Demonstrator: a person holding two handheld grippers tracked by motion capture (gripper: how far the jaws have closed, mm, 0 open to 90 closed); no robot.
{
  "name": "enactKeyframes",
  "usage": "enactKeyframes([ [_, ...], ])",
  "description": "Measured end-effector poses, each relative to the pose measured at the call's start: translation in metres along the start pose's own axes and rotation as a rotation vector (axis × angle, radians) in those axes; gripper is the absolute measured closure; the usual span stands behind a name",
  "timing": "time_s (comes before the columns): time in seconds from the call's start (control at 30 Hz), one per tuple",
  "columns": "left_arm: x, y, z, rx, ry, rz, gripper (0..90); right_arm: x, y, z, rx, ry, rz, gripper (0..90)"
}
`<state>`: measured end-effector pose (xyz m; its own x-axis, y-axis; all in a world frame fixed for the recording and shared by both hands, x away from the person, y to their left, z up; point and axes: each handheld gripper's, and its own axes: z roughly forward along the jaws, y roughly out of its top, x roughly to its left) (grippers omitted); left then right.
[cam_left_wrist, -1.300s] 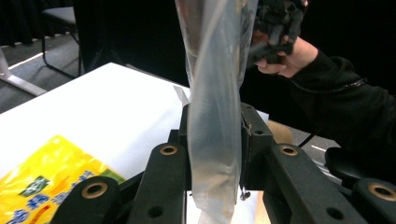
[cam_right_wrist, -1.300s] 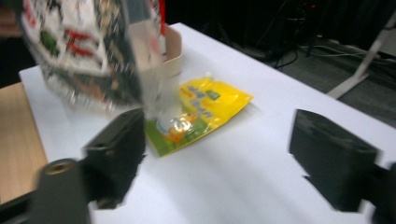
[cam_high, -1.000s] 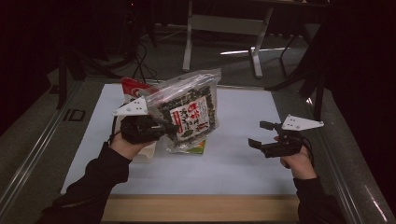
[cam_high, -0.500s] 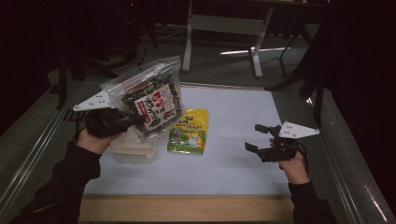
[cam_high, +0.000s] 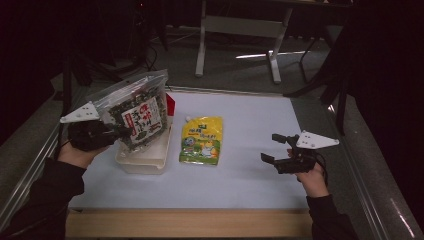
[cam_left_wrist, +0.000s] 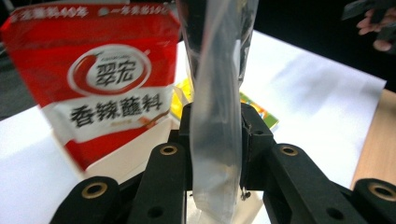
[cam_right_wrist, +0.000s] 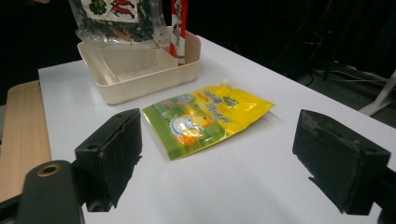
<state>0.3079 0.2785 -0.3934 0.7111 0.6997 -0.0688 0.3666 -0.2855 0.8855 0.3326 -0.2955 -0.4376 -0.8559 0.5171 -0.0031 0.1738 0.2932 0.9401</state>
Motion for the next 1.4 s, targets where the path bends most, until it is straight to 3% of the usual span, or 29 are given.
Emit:
enactKeyframes([
  [0.33,0.013,-0.012,0.02,0.092,0.022,-0.001,76.5,0.002,-0.001,0.006,0.02,0.023,-0.005,15.3],
  [0.8,0.029,-0.015,0.033,0.074,-0.014,0.011,76.4,0.003,-0.003,0.009,0.037,0.036,-0.007,15.2],
  [1.4,0.035,-0.034,0.046,0.019,-0.029,-0.008,76.6,0.004,-0.005,0.011,0.051,0.049,-0.007,15.3],
])
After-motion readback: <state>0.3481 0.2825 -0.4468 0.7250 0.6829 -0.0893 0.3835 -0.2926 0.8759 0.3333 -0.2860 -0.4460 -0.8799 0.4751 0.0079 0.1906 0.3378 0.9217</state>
